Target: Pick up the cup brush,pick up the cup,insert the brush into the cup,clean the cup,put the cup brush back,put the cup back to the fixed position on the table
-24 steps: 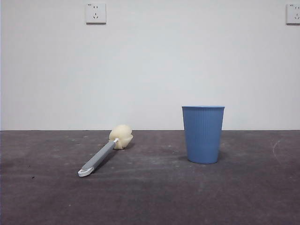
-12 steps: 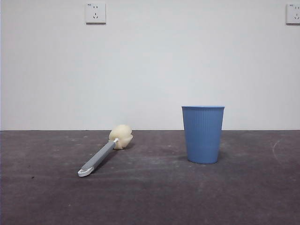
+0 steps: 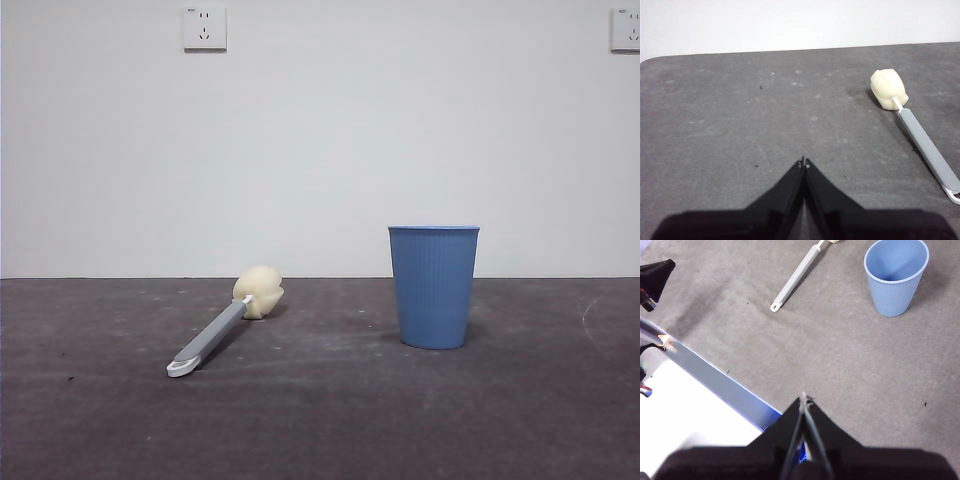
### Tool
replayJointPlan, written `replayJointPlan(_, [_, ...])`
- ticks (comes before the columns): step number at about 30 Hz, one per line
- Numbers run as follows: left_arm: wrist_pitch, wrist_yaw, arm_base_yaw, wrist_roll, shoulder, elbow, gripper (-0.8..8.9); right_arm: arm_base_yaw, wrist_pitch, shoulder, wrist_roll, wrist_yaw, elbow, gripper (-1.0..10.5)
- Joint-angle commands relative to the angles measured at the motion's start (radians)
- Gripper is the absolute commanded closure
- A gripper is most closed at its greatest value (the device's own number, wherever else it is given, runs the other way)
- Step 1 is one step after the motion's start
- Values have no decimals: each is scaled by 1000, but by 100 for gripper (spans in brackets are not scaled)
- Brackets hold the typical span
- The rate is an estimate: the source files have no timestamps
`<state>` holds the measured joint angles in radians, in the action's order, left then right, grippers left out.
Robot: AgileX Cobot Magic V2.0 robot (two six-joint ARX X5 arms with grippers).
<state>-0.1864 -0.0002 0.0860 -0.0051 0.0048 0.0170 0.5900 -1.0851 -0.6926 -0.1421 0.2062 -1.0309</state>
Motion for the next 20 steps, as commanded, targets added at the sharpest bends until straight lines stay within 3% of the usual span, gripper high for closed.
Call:
replayJointPlan(1, [6,2,-3,-10,-2,-14,817,3,2,0,-6,-3,-2,946])
replayJointPlan(17, [6,2,-3,-10,-2,-14,817,3,2,0,-6,-3,-2,946])
replayJointPlan(20, [6,2,-3,-10,-2,-14,817,-3,16,12,74,-28,-2,946])
